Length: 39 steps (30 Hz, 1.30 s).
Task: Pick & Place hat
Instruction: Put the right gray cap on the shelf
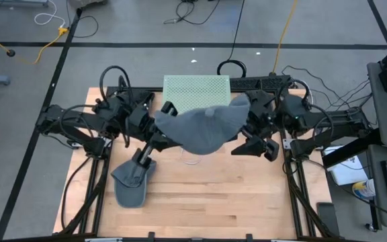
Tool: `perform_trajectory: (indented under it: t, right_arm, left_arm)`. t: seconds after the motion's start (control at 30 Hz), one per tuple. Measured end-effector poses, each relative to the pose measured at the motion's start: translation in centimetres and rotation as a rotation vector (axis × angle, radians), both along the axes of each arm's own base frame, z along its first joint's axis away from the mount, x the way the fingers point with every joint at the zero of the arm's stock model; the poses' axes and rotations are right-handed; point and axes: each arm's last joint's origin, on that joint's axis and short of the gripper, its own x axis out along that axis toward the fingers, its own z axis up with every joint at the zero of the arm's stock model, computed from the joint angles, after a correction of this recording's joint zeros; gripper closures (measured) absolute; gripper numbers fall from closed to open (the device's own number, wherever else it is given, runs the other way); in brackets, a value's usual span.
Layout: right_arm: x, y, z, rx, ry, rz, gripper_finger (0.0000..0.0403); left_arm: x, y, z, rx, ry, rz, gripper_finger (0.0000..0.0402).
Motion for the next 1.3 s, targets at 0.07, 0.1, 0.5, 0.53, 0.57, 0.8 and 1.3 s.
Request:
perform_trajectory:
  t: [0.07, 0.1, 0.5, 0.53, 0.57, 0.8, 1.3]
  right_arm:
    - [0.0, 0.2, 0.0, 0.038, 0.024, 0.007, 0.0159]
    - [0.0, 0.4, 0.0, 0.059, 0.037, 0.007, 0.016]
    - [0.2, 1.2, -1.0, 0.249, 0.233, -0.101, 0.0177]
    - [0.3, 1.2, -1.1, 0.261, 0.239, -0.125, 0.0177]
    - [0.3, 1.2, -1.1, 0.272, 0.245, -0.147, 0.0177]
    - [0.3, 1.2, -1.1, 0.327, 0.214, -0.408, 0.0179]
    - [0.7, 1.0, -0.8, 0.366, 0.133, -0.528, 0.0177]
  left_arm:
    - [-0.3, 0.0, 0.1, 0.028, -0.003, 0.033, 0.0393]
    - [-0.5, -0.1, 0.2, 0.042, -0.003, 0.042, 0.0393]
    - [-2.6, -0.1, 1.1, 0.112, -0.014, 0.269, 0.0393]
    - [-2.9, -0.2, 1.2, 0.112, -0.009, 0.304, 0.0393]
    - [-3.0, -0.3, 1.2, 0.112, -0.006, 0.329, 0.0393]
    - [-3.6, -1.0, 1.9, 0.052, -0.036, 0.522, 0.0393]
    - [-4.2, -1.6, 3.0, -0.134, -0.147, 0.63, 0.0393]
